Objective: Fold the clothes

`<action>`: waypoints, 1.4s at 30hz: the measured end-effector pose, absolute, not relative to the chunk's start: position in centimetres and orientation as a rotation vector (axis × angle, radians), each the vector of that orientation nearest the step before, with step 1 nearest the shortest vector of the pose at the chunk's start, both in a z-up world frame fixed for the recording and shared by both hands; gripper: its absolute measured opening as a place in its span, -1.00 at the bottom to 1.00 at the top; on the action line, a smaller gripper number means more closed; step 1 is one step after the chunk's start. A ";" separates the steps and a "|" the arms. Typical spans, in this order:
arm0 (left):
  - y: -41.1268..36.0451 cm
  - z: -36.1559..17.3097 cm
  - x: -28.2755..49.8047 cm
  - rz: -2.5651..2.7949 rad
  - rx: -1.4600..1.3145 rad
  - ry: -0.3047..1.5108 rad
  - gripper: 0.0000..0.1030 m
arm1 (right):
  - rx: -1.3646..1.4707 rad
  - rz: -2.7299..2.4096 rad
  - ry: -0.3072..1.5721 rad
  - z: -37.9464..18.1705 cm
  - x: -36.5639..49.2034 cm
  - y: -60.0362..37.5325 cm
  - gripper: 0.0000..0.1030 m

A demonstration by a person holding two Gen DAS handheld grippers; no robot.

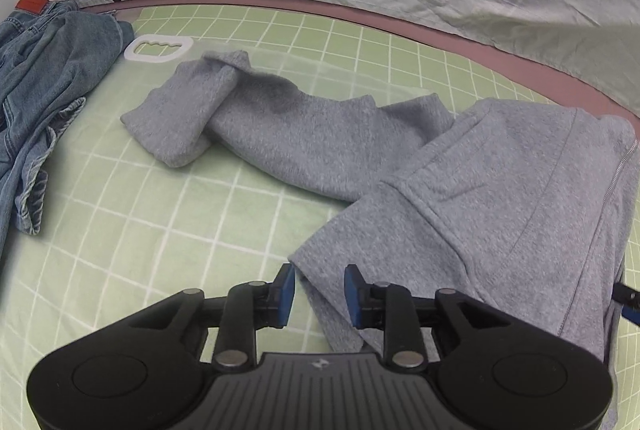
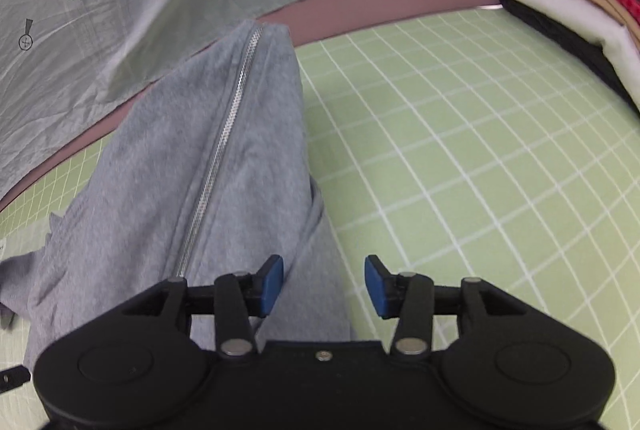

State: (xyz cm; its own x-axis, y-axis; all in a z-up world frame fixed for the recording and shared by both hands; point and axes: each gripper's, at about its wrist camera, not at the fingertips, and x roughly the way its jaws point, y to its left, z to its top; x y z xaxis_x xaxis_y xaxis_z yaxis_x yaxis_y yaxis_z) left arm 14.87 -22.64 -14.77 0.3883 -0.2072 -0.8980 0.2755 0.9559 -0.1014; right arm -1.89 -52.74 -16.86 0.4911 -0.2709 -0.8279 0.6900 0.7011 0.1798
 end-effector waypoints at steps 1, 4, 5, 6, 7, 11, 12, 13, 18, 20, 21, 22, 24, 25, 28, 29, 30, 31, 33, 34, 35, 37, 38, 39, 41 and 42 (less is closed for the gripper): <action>-22.9 -14.9 15.2 -0.318 0.075 1.132 -0.24 | 0.545 -0.624 0.874 -17.0 -2.3 -52.3 -0.03; -23.7 -15.3 15.9 -0.363 0.072 1.144 0.14 | 0.554 -0.638 0.871 -17.2 -3.3 -51.2 0.17; -23.9 -15.3 16.1 -0.374 0.070 1.141 0.14 | 0.554 -0.640 0.871 -17.1 -3.3 -51.2 0.17; -24.1 -15.4 16.2 -0.384 0.068 1.138 0.15 | 0.558 -0.640 0.867 -16.9 -3.2 -51.2 0.17; -24.3 -15.5 16.4 -0.386 0.069 1.142 0.17 | 0.560 -0.639 0.861 -16.7 -3.1 -51.1 0.17; -24.6 -16.3 16.8 -0.391 0.054 1.166 0.16 | 0.518 -0.652 0.871 -16.4 -2.6 -50.5 0.16; -24.7 -16.4 16.8 -0.395 0.050 1.168 0.10 | 0.505 -0.653 0.880 -16.6 -2.5 -50.4 0.12; -24.7 -16.4 16.6 -0.398 0.047 1.158 -0.19 | 0.503 -0.651 0.882 -16.7 -2.6 -50.3 0.10; -25.0 -16.5 15.4 -0.388 0.057 1.149 -1.00 | 0.522 -0.648 0.880 -16.5 -3.2 -50.5 0.07; -25.0 -15.9 14.2 -0.409 0.096 1.126 -1.00 | 0.524 -0.655 0.877 -16.3 -3.6 -50.4 0.07; -24.9 -15.5 13.5 -0.416 0.107 1.114 -1.00 | 0.520 -0.656 0.877 -16.2 -3.8 -50.3 0.08; -24.7 -15.1 12.8 -0.424 0.117 1.103 -1.00 | 0.515 -0.655 0.875 -16.2 -4.1 -50.1 0.08; -24.3 -14.5 11.6 -0.428 0.132 1.089 -1.00 | 0.508 -0.651 0.880 -16.2 -4.6 -49.7 0.08; -23.8 -14.3 11.1 -0.418 0.131 1.090 -1.00 | 0.509 -0.648 0.883 -16.2 -4.8 -49.5 0.08; -22.7 -13.9 10.6 -0.386 0.125 1.087 -1.00 | 0.528 -0.640 0.876 -16.1 -5.5 -49.0 0.09; -22.3 -13.6 10.6 -0.370 0.118 1.080 -1.00 | 0.531 -0.638 0.873 -16.1 -5.7 -48.8 0.09; -22.0 -13.4 10.6 -0.353 0.113 1.074 -1.00 | 0.532 -0.636 0.872 -16.0 -5.9 -48.6 0.10; -21.8 -13.2 10.8 -0.338 0.109 1.068 -1.00 | 0.533 -0.634 0.872 -15.9 -6.0 -48.4 0.11; -21.4 -13.0 11.3 -0.331 0.098 1.062 -0.98 | 0.535 -0.628 0.871 -15.8 -6.1 -48.0 0.12; -21.3 -12.9 11.6 -0.330 0.092 1.061 -0.98 | 0.536 -0.626 0.871 -15.8 -6.2 -47.8 0.12; -21.3 -12.9 11.9 -0.341 0.084 1.059 -0.96 | 0.538 -0.623 0.869 -15.7 -6.2 -47.6 0.12; -21.4 -12.9 12.7 -0.378 0.081 1.059 -0.68 | 0.536 -0.618 0.868 -15.6 -6.2 -47.4 0.12; -21.7 -13.0 12.9 -0.387 0.091 1.056 -0.60 | 0.531 -0.616 0.869 -15.5 -6.2 -47.3 0.12; -22.1 -13.2 13.3 -0.395 0.103 1.057 -0.46 | 0.526 -0.617 0.871 -15.6 -6.1 -47.2 0.12; -22.7 -13.6 14.1 -0.412 0.125 1.060 -0.39 | 0.521 -0.622 0.877 -15.6 -5.9 -47.1 0.12; -23.1 -14.0 14.5 -0.426 0.124 1.067 -0.34 | 0.522 -0.627 0.882 -15.7 -5.8 -47.2 0.12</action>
